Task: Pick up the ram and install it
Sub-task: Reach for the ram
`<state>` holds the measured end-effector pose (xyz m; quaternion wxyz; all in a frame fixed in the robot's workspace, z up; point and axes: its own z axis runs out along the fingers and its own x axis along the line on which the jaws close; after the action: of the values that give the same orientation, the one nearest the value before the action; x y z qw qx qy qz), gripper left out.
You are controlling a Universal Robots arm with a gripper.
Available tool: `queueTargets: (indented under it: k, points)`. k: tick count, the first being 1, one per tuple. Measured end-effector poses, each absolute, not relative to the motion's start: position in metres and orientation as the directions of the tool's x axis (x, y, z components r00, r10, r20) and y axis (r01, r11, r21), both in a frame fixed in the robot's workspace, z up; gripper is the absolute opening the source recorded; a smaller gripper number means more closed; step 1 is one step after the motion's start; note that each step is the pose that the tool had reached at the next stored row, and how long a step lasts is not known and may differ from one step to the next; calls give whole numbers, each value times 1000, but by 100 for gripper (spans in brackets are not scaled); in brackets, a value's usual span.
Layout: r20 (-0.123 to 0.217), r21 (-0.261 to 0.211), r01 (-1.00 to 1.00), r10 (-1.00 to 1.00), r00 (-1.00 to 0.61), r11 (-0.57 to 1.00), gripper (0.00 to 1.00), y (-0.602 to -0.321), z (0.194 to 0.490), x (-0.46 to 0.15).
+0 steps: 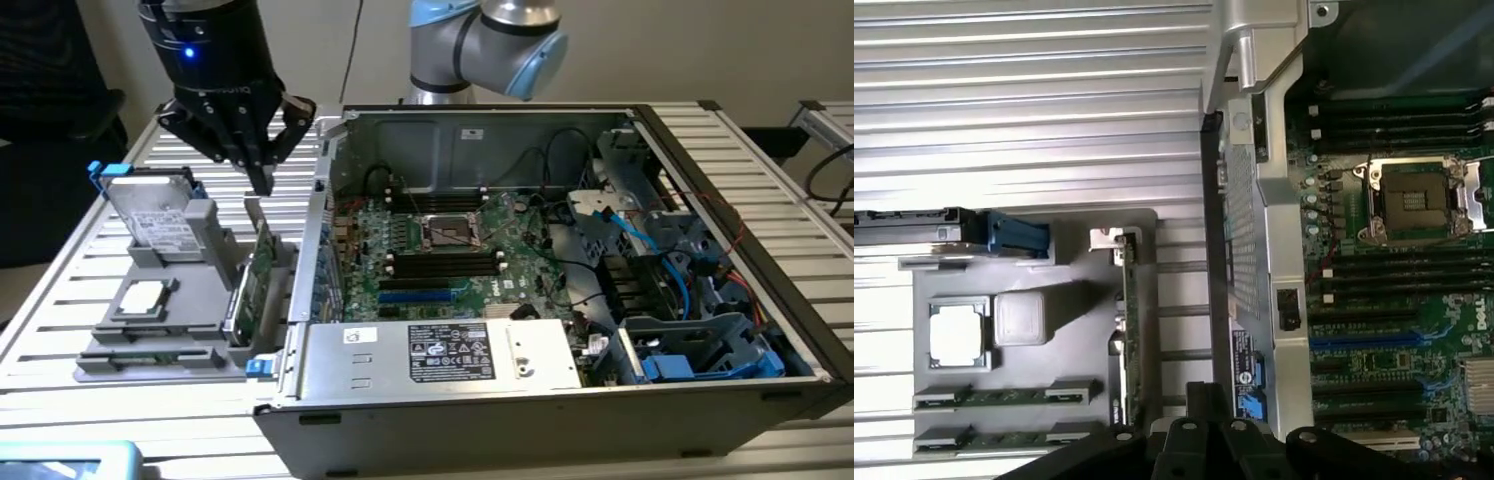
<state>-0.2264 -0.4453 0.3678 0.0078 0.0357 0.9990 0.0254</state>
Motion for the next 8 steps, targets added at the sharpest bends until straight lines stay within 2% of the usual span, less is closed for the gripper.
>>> queueTargets:
  k: [8]
  points:
    - [-9,54,71,72,-997,996,11,-468,363,-247]
